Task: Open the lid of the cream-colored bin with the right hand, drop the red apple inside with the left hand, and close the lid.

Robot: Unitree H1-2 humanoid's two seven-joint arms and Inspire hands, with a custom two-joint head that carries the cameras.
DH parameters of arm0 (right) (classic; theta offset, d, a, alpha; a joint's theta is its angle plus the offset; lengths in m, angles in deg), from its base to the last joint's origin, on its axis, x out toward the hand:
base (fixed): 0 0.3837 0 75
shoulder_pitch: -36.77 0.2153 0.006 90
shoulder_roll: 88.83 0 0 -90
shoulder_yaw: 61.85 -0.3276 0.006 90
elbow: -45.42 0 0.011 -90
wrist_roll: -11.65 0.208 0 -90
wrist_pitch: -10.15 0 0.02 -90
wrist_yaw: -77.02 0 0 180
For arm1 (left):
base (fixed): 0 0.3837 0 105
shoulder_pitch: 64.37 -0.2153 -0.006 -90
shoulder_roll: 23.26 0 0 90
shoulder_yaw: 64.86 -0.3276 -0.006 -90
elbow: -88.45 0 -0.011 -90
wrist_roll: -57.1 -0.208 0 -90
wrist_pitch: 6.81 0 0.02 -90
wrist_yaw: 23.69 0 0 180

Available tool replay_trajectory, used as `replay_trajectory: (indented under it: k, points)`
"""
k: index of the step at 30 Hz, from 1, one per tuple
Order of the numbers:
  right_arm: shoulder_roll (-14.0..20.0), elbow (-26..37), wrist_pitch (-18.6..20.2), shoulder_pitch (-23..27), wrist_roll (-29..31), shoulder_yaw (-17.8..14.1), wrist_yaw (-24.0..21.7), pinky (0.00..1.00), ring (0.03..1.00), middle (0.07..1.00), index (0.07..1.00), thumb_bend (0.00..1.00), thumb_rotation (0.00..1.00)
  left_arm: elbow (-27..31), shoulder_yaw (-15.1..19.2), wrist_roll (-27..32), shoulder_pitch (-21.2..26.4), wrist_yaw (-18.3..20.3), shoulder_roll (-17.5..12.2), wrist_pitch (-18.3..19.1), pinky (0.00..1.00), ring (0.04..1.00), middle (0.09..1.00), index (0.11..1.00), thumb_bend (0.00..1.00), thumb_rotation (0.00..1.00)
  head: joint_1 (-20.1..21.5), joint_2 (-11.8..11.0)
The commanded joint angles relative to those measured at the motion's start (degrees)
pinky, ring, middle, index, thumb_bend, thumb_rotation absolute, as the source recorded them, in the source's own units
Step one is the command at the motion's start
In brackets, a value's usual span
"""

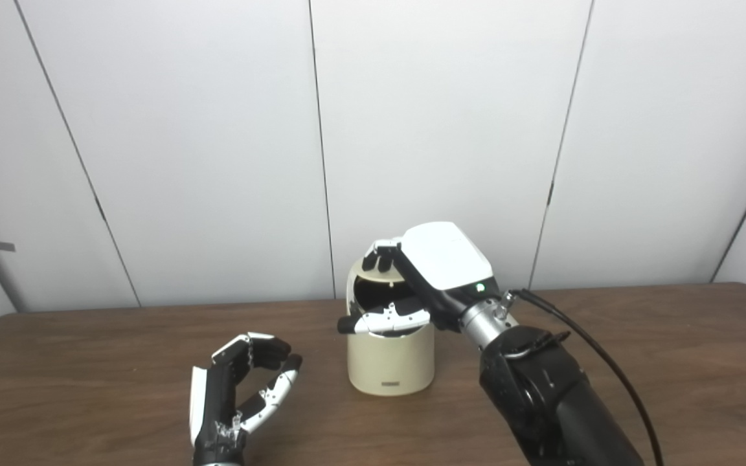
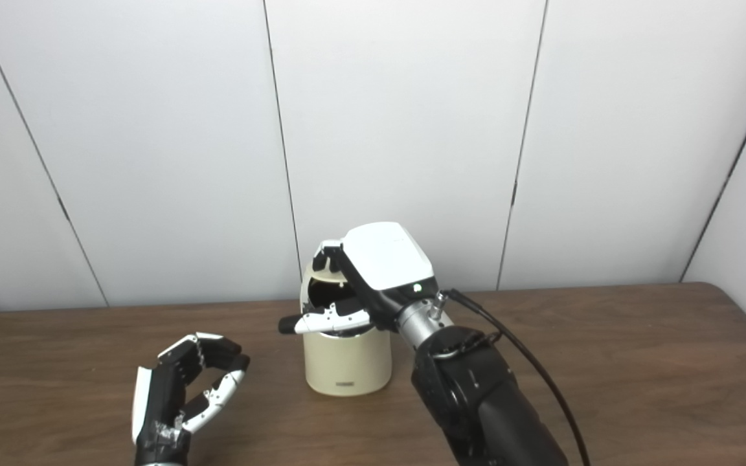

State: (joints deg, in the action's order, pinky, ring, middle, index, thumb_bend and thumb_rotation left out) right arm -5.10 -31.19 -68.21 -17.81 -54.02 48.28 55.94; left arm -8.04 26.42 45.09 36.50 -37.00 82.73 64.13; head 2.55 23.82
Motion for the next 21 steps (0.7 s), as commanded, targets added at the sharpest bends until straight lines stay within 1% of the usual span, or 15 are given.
replay_trajectory:
  k: [1, 2, 5, 10, 13, 15, 17, 21]
  points:
    - [-0.2, 2.1, -0.1, 0.9, -0.1, -0.5, 0.2, 0.80, 0.710, 0.641, 0.620, 0.73, 0.94, 0.3, 0.0, -1.2, 2.4, -0.9, 0.2, -2.6, 0.53, 0.547, 0.538, 0.490, 0.47, 0.08, 0.0, 0.0]
    - [-0.2, 1.9, -0.2, 0.3, 0.0, -0.5, 0.5, 0.79, 0.708, 0.641, 0.617, 0.73, 0.94, 0.3, -0.1, -1.1, 2.5, -0.9, 0.2, -2.6, 0.53, 0.546, 0.537, 0.490, 0.47, 0.08, -0.1, 0.1]
    - [-0.3, 1.5, -0.2, -1.1, 0.6, -0.7, 0.9, 0.82, 0.707, 0.648, 0.612, 0.73, 0.95, 0.5, -0.2, -1.0, 2.5, -1.0, 0.4, -2.6, 0.53, 0.544, 0.533, 0.490, 0.47, 0.08, -0.2, 0.2]
    - [0.1, 0.1, 0.1, -3.6, 2.3, -1.4, 1.2, 0.79, 0.729, 0.685, 0.668, 0.75, 0.97, 2.0, -0.2, -1.4, 2.4, -1.2, 0.9, -2.0, 0.52, 0.545, 0.530, 0.490, 0.48, 0.08, -0.7, 0.8]
    - [0.4, -2.2, -0.3, -5.4, 3.2, -1.7, 3.2, 0.81, 0.737, 0.692, 0.677, 0.74, 0.94, 3.1, -0.1, -1.7, 2.3, -1.2, 1.2, -1.4, 0.53, 0.545, 0.529, 0.490, 0.48, 0.08, -1.3, 1.1]
    - [0.6, -3.1, 0.2, -6.4, 3.3, -1.6, 3.3, 0.84, 0.754, 0.706, 0.695, 0.74, 0.94, 3.7, 0.0, -2.0, 2.3, -1.2, 1.3, -1.1, 0.53, 0.546, 0.532, 0.490, 0.47, 0.08, -1.3, 1.1]
    - [0.6, -3.5, 1.0, -7.3, 3.6, -1.8, 3.0, 0.86, 0.772, 0.729, 0.715, 0.74, 0.92, 4.3, 0.1, -2.1, 2.3, -1.2, 1.3, -0.7, 0.53, 0.546, 0.534, 0.490, 0.47, 0.08, -1.5, 1.1]
    - [0.9, -4.7, 1.5, -8.1, 4.3, -2.0, 3.3, 0.84, 0.780, 0.754, 0.737, 0.73, 0.90, 5.1, 0.3, -1.9, 2.2, -0.9, 1.4, 0.1, 0.53, 0.548, 0.538, 0.491, 0.47, 0.08, -1.6, 1.4]
